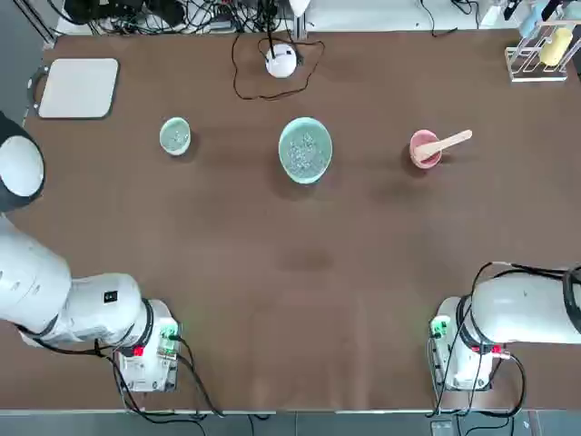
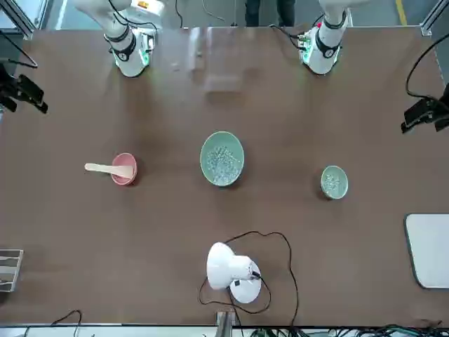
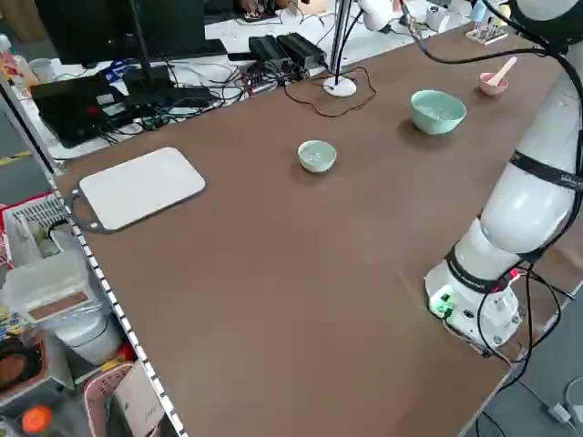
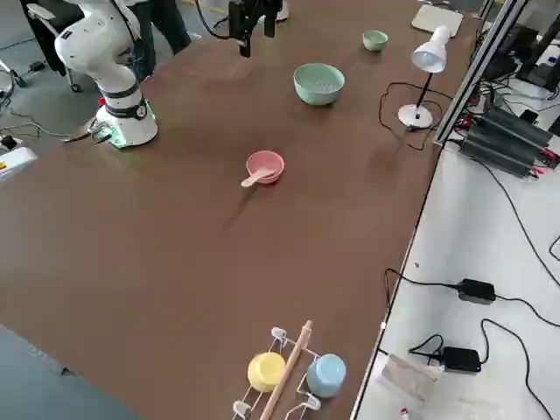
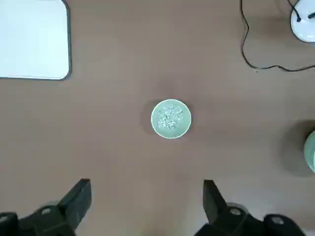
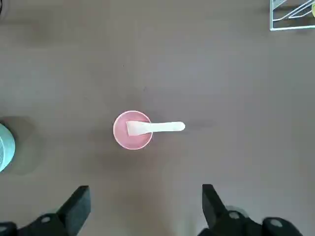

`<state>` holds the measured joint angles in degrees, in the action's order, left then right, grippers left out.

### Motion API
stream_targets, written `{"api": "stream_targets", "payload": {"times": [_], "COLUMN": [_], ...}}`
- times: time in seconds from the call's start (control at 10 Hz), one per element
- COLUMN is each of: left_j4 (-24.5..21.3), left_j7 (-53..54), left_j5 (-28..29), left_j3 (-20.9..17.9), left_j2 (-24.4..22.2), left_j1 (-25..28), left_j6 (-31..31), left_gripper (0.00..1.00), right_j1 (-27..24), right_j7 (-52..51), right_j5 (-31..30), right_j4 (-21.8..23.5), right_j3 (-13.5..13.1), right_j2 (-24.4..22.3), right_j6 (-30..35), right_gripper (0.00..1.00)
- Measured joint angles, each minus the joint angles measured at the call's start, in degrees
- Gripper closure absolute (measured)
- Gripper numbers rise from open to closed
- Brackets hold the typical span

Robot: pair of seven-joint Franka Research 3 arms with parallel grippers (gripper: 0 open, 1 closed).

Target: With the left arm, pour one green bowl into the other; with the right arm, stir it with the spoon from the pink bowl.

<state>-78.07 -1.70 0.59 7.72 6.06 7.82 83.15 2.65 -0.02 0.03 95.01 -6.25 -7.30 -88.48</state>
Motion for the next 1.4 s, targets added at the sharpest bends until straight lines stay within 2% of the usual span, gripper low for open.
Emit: {"api": "stream_targets", "payload": {"times": [0.4,0.5,0.6,0.8,1.1,1.4], "left_j4": [-0.1,-0.9,-1.6,-4.5,-14.8,-29.9], "left_j7": [0.4,0.6,0.6,0.6,0.7,0.7], "left_j5": [0.0,0.0,0.0,0.0,-1.3,-1.9], "left_j3": [-0.1,-0.2,-0.2,-0.2,-0.2,0.0], "left_j2": [-1.0,-0.7,0.1,1.9,2.3,1.6], "left_j1": [1.3,2.0,2.2,3.3,7.1,7.6], "left_j6": [-0.1,-0.1,0.3,3.3,13.9,30.2], "left_gripper": [0.00,0.00,0.00,0.02,0.02,0.03], "right_j1": [0.0,-0.3,-1.7,-6.8,-13.7,-23.0], "right_j7": [0.2,0.4,-0.1,-7.3,-23.2,-41.4], "right_j5": [0.7,4.4,11.0,21.1,31.9,35.8], "right_j4": [0.0,0.1,0.4,1.6,3.6,4.7], "right_j3": [-0.2,-0.8,-1.9,-2.9,-3.2,-3.4], "right_j2": [0.0,0.1,0.8,4.7,13.3,22.1], "right_j6": [-0.1,-0.1,0.0,0.9,5.0,9.3], "right_gripper": [0.00,0.00,0.00,0.00,0.00,0.00]}}
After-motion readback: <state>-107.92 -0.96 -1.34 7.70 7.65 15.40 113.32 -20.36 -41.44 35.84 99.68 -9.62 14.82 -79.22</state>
